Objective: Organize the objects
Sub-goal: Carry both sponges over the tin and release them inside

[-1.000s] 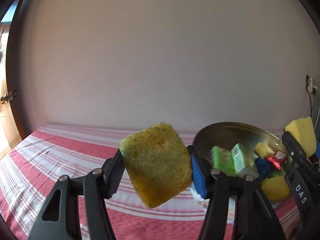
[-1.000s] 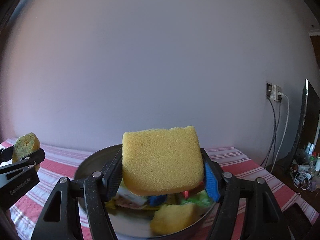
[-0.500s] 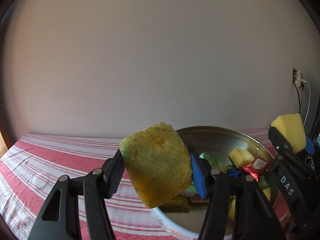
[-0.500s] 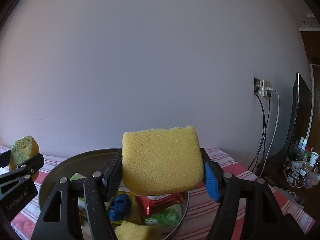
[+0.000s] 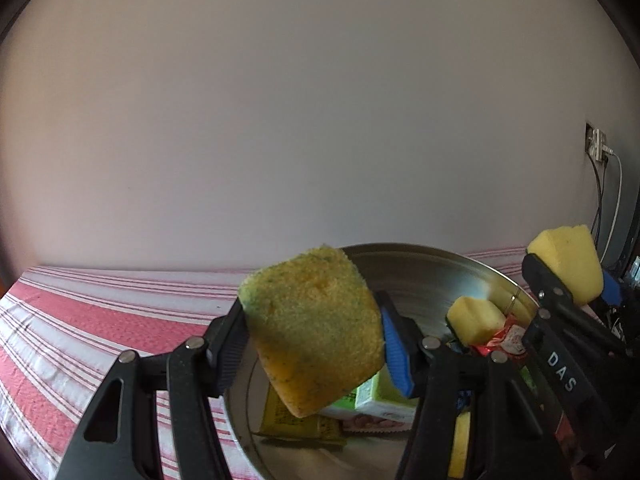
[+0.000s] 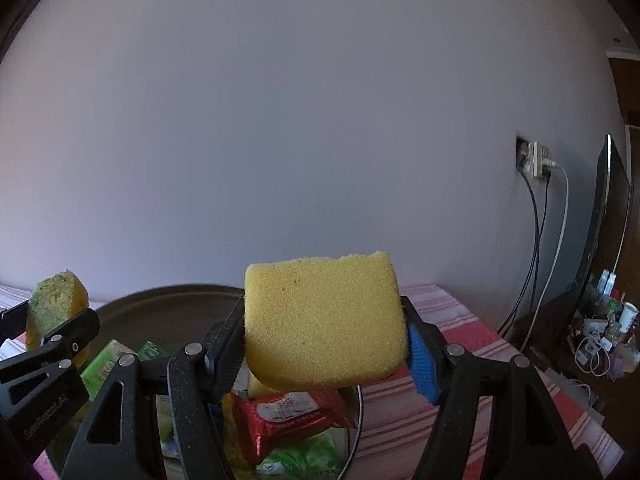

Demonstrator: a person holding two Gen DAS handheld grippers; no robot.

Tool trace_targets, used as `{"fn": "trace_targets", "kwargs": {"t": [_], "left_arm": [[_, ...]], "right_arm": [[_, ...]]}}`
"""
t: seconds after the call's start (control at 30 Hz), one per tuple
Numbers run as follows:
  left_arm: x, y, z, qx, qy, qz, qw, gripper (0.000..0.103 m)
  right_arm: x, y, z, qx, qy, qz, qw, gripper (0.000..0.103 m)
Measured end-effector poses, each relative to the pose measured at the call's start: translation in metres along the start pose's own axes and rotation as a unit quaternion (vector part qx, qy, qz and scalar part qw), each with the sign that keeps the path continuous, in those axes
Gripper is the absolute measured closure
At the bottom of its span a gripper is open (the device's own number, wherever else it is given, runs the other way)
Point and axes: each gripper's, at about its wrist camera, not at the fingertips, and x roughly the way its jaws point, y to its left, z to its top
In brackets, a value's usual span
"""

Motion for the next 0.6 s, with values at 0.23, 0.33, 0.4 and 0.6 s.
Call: {"fn": "trace_targets", "kwargs": {"t": [0.23,0.33,0.4,0.6], "left_arm": [[0.011,-0.001,-0.003,-0.001,0.019,0.0,0.9998,0.044],[0.011,0.0,-0.005,-0.005,0.028,0.003,0.9996,0.044],[0.012,-0.001,-0.006,-0.001,0.031,0.006,0.9995,0.044],[0.019,-0.011,-0.008,-0.001,0.037,0.005,0.9993,0.044]], "right_arm": [[0.021,0.0,-0.003,-0.008,0.036,0.017,0.999,0.032],[0.017,0.009,-0.008,-0.009,0.048,0.024,0.999,0.032],[0.016,0.011,-0.009,-0.011,0.052,0.028,0.998,0.032],[0.023,0.01,-0.011,-0.02,0.069,0.049,0.996,0.032]]}}
